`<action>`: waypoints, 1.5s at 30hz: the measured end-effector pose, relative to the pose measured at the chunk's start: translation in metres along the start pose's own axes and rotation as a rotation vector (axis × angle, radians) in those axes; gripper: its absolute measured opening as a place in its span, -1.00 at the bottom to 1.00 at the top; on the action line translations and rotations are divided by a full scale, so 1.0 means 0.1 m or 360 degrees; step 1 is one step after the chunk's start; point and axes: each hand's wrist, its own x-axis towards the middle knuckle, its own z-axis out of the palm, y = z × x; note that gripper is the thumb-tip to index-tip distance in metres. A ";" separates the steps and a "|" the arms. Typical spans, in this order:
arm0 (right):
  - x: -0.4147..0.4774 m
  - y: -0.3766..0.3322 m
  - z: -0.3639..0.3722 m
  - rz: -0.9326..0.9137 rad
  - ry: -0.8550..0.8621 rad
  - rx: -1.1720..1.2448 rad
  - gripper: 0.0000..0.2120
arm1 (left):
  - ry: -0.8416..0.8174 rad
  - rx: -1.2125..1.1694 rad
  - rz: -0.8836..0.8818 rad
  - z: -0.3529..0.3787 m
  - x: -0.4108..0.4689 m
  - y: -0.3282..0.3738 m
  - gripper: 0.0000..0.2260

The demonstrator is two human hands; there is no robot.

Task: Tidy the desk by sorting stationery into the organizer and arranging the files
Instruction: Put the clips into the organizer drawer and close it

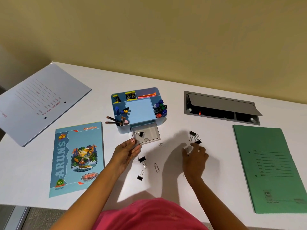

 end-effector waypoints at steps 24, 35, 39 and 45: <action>-0.18 -1.11 0.19 -0.1302 0.0071 0.0291 -0.75 | 0.0086 0.0034 0.0000 0.08 -0.04 0.03 -0.88; -0.53 -0.81 0.18 -0.0859 -0.0365 0.0412 -0.84 | 0.0042 0.0120 0.0024 0.06 -0.06 0.04 -0.88; -0.71 -0.66 0.38 -0.0838 -0.0588 0.0209 -0.70 | 0.0033 0.0145 0.0052 0.09 -0.10 0.04 -0.87; -0.77 -0.61 0.47 -0.0908 -0.0532 0.0066 -0.68 | 0.0034 0.0160 0.0055 0.10 -0.12 0.05 -0.86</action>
